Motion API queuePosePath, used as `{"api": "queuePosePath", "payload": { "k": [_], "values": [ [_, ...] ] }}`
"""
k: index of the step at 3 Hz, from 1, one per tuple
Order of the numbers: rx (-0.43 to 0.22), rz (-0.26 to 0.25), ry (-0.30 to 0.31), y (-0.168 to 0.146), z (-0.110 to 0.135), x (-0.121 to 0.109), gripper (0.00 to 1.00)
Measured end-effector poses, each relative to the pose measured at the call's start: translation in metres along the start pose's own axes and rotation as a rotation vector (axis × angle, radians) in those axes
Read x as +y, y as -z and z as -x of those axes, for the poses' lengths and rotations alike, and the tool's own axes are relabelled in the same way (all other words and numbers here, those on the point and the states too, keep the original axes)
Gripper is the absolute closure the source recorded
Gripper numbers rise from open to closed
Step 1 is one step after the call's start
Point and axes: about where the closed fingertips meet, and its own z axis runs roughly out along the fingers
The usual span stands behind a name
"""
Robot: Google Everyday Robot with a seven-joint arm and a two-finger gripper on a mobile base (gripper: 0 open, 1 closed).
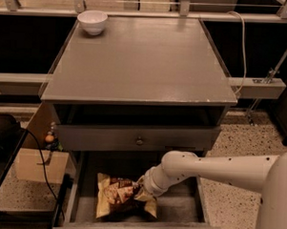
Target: Pick brown chip bag from middle drawer and place on counter
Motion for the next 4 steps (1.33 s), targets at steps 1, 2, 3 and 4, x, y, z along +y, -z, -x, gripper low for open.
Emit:
{"api": "queuePosePath", "payload": {
  "k": [1, 2, 3, 4],
  "values": [
    [0.011, -0.011, 0.006, 0.013, 0.004, 0.002, 1.0],
    [0.024, -0.029, 0.016, 0.038, 0.009, 0.005, 1.0],
    [0.034, -0.057, 0.038, 0.079, 0.024, 0.014, 1.0],
    [0.032, -0.154, 0.063, 0.151, 0.05, 0.02, 1.0]
  ]
}}
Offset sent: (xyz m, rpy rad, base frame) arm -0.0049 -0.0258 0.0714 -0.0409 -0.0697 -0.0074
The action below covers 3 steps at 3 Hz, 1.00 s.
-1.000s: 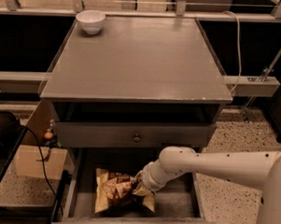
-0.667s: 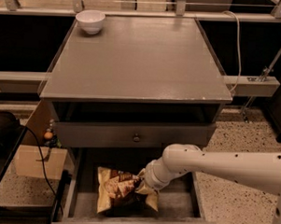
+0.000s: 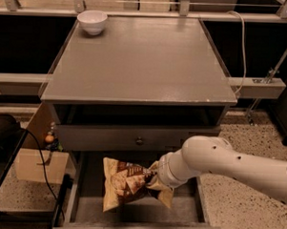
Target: Pick brown chip bag from middle drawer and place on counter
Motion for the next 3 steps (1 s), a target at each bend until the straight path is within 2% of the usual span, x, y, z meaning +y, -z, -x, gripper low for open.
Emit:
{"api": "queuePosePath", "payload": {
  "k": [1, 2, 3],
  "values": [
    [0.0, 0.0, 0.0, 0.0, 0.0, 0.0, 1.0],
    [-0.008, -0.009, 0.011, 0.018, 0.016, -0.005, 1.0],
    [-0.009, -0.04, 0.028, 0.046, 0.037, -0.015, 1.0]
  ]
}}
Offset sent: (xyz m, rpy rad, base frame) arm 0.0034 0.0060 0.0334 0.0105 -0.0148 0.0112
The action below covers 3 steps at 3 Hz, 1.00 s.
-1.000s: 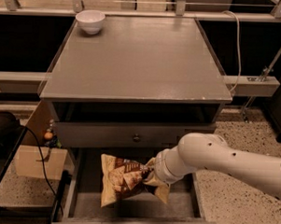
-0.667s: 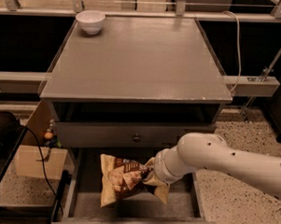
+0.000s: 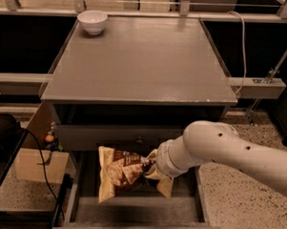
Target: Pick brown chip bag from middle drawer and place on counter
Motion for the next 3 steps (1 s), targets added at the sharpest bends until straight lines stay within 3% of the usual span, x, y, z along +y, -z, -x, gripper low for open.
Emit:
{"api": "queuePosePath", "payload": {
  "k": [2, 3],
  "values": [
    [0.046, -0.04, 0.001, 0.075, 0.055, -0.019, 1.0],
    [0.072, -0.048, -0.01, 0.115, 0.085, -0.017, 1.0]
  ]
}}
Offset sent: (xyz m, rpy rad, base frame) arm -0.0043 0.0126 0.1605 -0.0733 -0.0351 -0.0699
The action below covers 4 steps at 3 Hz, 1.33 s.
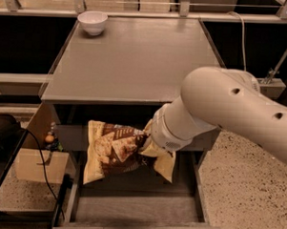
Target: Pick brown chip bag from middle drawer and place on counter
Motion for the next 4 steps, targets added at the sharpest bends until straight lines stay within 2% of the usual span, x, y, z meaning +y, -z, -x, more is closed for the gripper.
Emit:
{"api": "queuePosePath", "payload": {
  "k": [1, 2, 3, 4],
  "values": [
    [0.015, -0.004, 0.002, 0.045, 0.025, 0.001, 1.0],
    [0.044, 0.012, 0.002, 0.094, 0.044, 0.007, 1.0],
    [0.044, 0.012, 0.002, 0.094, 0.044, 0.007, 1.0],
    [0.047, 0.024, -0.003, 0.108, 0.052, 0.0, 1.0]
  ]
}}
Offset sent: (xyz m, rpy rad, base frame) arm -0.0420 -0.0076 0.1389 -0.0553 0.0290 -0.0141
